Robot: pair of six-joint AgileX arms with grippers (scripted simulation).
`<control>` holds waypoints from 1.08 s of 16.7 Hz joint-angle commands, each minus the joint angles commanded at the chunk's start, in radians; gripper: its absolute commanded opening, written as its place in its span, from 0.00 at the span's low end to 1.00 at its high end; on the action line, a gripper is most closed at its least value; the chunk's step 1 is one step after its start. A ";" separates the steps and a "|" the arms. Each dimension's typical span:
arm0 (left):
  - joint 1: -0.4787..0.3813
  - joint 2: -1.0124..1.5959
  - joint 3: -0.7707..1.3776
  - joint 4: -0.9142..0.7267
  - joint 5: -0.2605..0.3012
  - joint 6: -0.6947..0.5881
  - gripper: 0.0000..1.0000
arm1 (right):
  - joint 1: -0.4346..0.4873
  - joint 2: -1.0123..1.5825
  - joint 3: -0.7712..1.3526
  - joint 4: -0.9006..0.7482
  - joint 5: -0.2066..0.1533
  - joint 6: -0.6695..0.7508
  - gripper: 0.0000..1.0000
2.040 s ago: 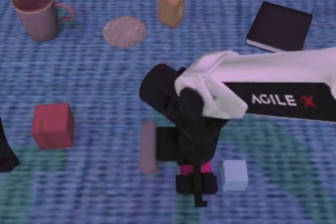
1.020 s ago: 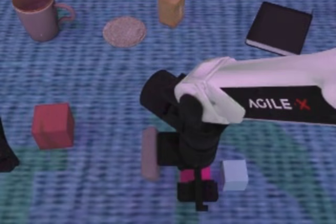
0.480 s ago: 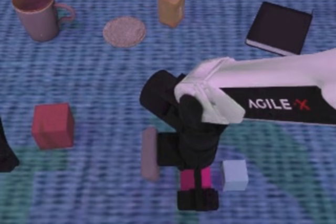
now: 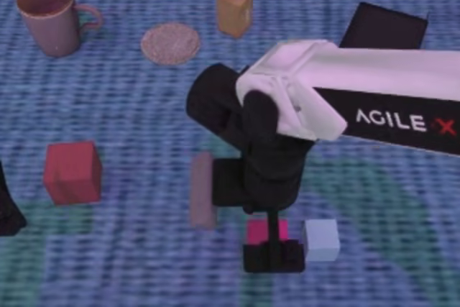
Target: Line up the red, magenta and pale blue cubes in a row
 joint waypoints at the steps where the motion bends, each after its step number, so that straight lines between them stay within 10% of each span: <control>1: 0.000 0.000 0.000 0.000 0.000 0.000 1.00 | 0.000 -0.013 0.018 -0.029 0.000 0.000 1.00; 10: -0.008 0.057 0.055 -0.040 0.002 -0.010 1.00 | -0.032 -0.085 -0.009 -0.008 -0.006 0.017 1.00; 18: -0.058 0.639 0.486 -0.364 0.000 -0.089 1.00 | -0.299 -0.684 -0.431 0.337 -0.044 0.211 1.00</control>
